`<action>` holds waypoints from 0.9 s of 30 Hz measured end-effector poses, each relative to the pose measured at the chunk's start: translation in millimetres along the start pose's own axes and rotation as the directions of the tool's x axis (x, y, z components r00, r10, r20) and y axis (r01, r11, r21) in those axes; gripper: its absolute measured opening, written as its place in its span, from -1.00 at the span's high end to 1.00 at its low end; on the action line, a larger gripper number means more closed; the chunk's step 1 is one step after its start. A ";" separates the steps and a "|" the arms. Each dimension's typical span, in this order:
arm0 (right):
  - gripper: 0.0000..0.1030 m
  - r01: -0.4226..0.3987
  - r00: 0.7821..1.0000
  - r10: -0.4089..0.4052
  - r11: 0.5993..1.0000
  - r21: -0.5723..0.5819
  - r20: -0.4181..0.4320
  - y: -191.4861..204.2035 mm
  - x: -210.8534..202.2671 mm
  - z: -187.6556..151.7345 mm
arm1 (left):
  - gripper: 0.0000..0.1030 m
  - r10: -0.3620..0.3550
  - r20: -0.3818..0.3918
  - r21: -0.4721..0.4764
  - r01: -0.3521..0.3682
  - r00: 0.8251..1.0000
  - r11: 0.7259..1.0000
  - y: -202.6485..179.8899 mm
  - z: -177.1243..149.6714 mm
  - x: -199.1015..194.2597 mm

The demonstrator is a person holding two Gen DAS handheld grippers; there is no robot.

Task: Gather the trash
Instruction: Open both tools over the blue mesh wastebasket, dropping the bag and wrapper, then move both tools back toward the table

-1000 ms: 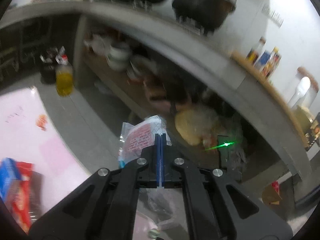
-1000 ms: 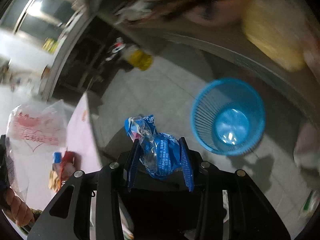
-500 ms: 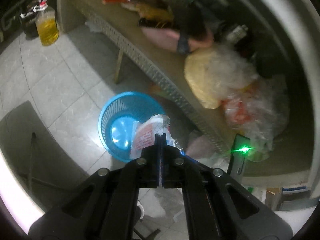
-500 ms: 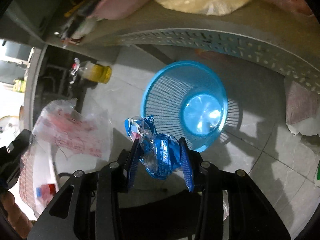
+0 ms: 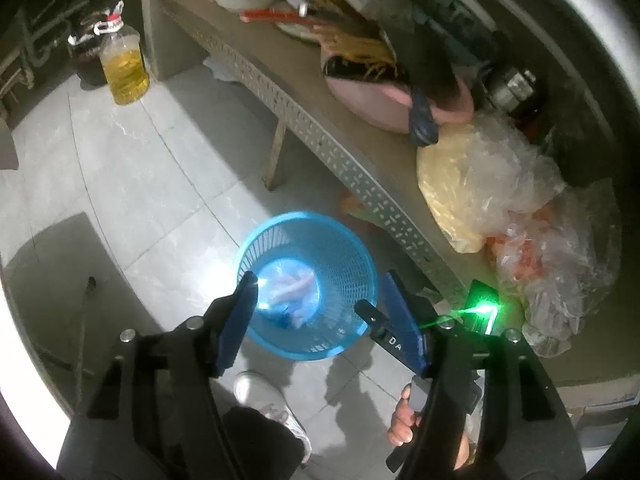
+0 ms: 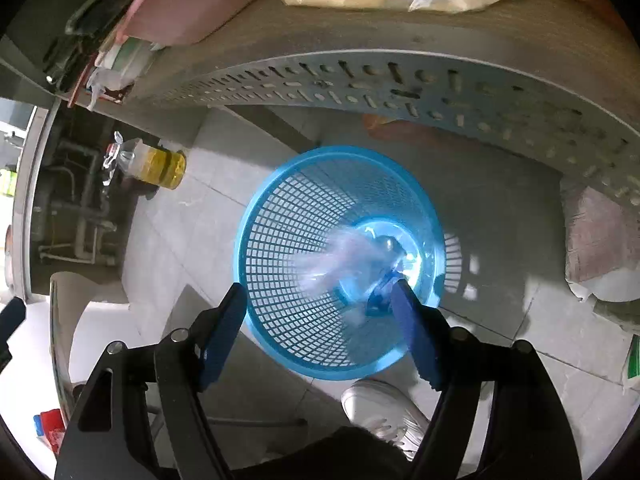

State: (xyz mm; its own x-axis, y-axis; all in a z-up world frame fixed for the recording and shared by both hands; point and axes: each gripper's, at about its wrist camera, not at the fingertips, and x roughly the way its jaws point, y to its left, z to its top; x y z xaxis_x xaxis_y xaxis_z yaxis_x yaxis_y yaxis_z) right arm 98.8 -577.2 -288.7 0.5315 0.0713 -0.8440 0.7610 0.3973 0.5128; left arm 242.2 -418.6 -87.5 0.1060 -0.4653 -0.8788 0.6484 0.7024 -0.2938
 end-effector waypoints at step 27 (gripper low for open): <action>-0.87 0.245 0.935 0.001 0.723 -0.647 0.355 189.5 -174.4 -118.3 | -0.76 0.026 0.483 -0.020 -0.018 0.875 1.000 103.7 -188.7 -273.5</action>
State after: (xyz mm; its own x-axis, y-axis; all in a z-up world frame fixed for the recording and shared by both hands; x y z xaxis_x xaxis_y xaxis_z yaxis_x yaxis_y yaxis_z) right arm 106.3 -406.1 -62.9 0.6299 -0.2577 -0.7327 0.4394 0.8961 0.0626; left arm 138.2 -116.8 51.4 0.4738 -0.6495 -0.5948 0.6309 0.7215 -0.2853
